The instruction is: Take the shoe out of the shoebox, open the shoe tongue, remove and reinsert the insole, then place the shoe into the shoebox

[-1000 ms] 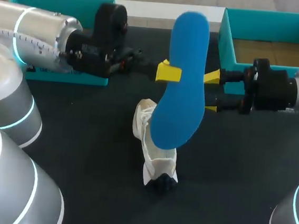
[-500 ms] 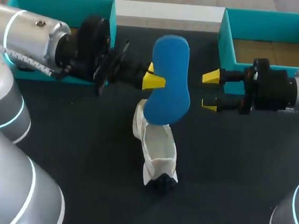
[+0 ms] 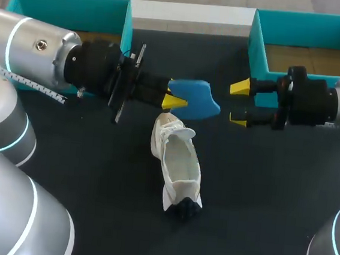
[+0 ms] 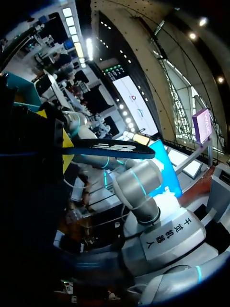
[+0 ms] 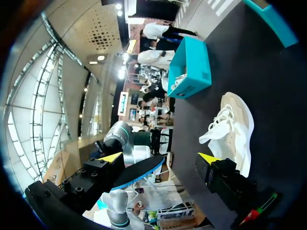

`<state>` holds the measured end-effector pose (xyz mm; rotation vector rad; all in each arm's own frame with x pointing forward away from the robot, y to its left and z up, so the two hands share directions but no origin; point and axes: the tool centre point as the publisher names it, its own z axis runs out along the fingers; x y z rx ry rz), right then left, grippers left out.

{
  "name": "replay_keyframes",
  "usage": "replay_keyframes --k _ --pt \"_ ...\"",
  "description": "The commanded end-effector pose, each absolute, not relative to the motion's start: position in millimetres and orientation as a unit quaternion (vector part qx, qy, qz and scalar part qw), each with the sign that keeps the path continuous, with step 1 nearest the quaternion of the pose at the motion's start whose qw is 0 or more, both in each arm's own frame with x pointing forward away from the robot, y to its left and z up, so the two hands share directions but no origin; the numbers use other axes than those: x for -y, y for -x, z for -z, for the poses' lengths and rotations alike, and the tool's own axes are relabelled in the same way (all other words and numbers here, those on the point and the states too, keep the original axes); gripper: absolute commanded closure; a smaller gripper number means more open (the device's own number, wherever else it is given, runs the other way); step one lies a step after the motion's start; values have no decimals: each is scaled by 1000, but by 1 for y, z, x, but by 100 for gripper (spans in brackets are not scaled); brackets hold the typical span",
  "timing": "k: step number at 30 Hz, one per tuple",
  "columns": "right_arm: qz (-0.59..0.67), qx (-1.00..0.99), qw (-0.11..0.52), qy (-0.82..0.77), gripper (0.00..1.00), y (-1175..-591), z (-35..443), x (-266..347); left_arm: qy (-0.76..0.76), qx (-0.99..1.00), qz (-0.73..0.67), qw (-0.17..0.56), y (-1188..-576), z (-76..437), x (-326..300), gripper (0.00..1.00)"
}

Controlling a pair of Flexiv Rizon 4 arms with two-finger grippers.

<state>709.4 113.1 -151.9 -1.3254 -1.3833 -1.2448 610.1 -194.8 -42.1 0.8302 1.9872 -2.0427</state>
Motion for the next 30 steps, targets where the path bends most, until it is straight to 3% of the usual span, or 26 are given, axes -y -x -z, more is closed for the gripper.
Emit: replay_keyframes --k 1,6,17,30 --pt "496 550 415 528 0 -709 152 -115 -289 -661 685 99 -609 43 193 100" --pt "496 550 415 528 0 -709 152 -115 -349 -654 658 131 -608 49 187 100" --pt "496 550 415 528 0 -709 152 -115 -496 -560 583 318 -607 73 175 100" --pt "496 550 415 528 0 -709 152 -115 -527 -554 559 321 -606 79 173 100"
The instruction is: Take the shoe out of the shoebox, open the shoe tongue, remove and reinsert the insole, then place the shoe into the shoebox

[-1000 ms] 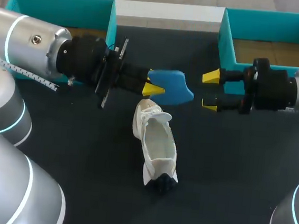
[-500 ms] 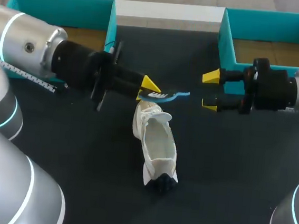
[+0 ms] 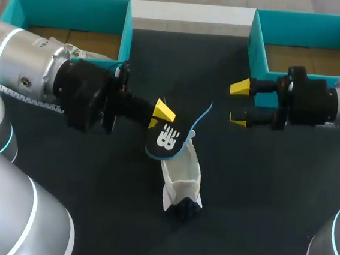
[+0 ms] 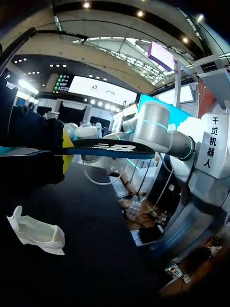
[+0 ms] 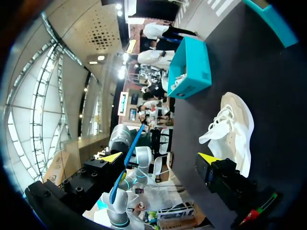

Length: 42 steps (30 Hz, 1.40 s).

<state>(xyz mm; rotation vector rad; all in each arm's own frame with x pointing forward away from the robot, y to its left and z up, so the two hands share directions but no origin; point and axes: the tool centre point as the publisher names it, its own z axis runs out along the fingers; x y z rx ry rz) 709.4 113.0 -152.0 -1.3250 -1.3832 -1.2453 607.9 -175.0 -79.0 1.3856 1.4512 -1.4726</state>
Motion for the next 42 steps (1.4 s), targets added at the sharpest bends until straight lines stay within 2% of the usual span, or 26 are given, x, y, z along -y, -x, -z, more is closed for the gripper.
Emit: replay_keyframes --k 1,18,22,31,42 --pt "496 550 415 528 0 -709 152 -115 -527 -554 559 321 -606 79 173 100" --pt "496 550 415 528 0 -709 152 -115 -533 -552 553 325 -607 81 171 100" --pt "496 550 415 528 0 -709 152 -115 -591 -517 493 374 -609 88 164 100" --pt "496 550 415 528 0 -709 152 -115 -634 -475 435 429 -617 112 158 100" --pt "502 544 419 526 0 -708 152 -119 -595 -495 412 482 -637 144 172 100"
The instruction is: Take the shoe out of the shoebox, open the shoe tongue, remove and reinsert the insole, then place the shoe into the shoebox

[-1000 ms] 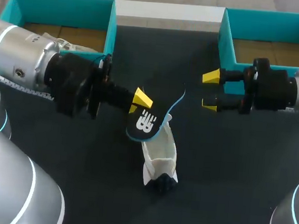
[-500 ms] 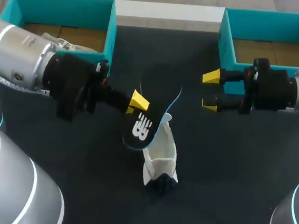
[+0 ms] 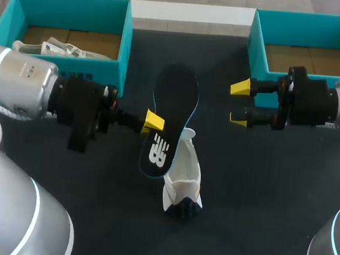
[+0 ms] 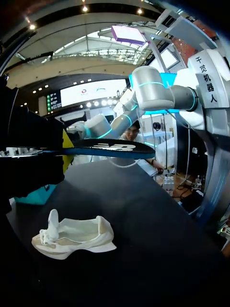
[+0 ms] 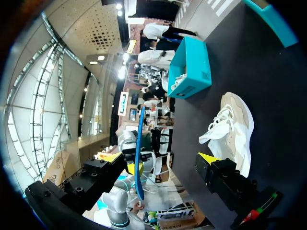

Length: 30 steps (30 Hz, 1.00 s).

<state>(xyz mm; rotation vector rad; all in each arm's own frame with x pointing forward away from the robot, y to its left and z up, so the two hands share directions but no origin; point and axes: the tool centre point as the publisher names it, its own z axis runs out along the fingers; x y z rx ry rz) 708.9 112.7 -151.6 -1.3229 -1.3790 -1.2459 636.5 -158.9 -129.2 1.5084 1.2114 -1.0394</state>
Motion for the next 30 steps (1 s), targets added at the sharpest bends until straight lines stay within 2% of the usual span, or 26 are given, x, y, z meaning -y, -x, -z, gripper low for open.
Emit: replay_keyframes --k 1,20,22,23,24,30 --pt "503 544 423 522 0 -708 151 -122 -591 -499 409 484 -639 146 174 100" --pt "503 537 443 512 0 -711 150 -153 -566 -506 401 513 -665 161 225 100" --pt "502 540 446 507 27 -712 149 -156 -566 -505 401 513 -668 161 230 100" --pt "502 540 446 507 36 -712 149 -157 -566 -505 401 513 -670 161 232 100" --pt "502 540 447 506 49 -713 150 -158 -567 -506 400 513 -671 162 234 100" --pt "504 539 452 501 54 -715 151 -162 -563 -511 394 516 -675 164 240 100"
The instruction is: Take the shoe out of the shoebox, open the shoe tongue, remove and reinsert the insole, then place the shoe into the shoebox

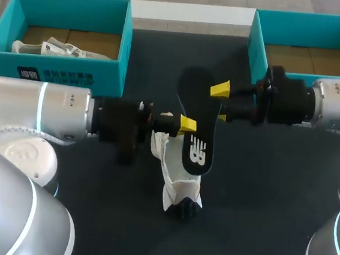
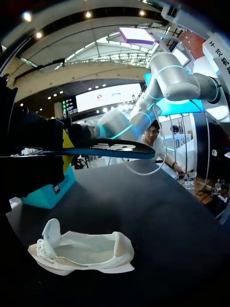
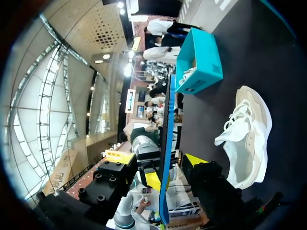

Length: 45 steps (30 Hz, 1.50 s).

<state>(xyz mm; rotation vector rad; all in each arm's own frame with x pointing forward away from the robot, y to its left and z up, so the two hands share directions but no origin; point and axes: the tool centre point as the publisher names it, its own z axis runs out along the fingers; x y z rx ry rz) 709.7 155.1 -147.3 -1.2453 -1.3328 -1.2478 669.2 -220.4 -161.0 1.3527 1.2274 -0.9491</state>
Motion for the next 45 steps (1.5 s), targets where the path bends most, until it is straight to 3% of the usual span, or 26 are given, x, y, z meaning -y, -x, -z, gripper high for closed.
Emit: replay_keyframes --k 1,6,9,13,18,19,20,22,23,38,45 --pt "504 538 454 500 54 -714 151 -163 -566 -509 391 517 -675 164 242 100" --pt "503 538 458 499 58 -714 153 -165 -564 -510 392 519 -676 163 249 100" --pt "504 535 459 500 70 -713 154 -165 -562 -508 391 523 -676 162 250 100" --pt "504 535 458 500 100 -713 155 -165 -560 -507 391 525 -675 162 249 100" --pt "499 538 458 501 100 -713 155 -167 -546 -518 399 523 -671 164 245 100" --pt "499 539 459 501 100 -713 156 -167 -545 -519 399 524 -671 164 244 78" --pt "499 539 459 500 100 -714 156 -167 -535 -525 406 523 -670 164 242 29" --pt "498 539 459 500 100 -715 157 -167 -535 -527 404 522 -669 166 238 5" --pt "498 539 460 500 100 -715 159 -166 -536 -530 401 521 -667 167 234 0" --pt "487 533 470 508 100 -717 175 -159 -545 -607 347 464 -685 161 165 0" --pt "488 530 472 508 100 -714 180 -162 -622 -666 224 346 -704 142 170 0"
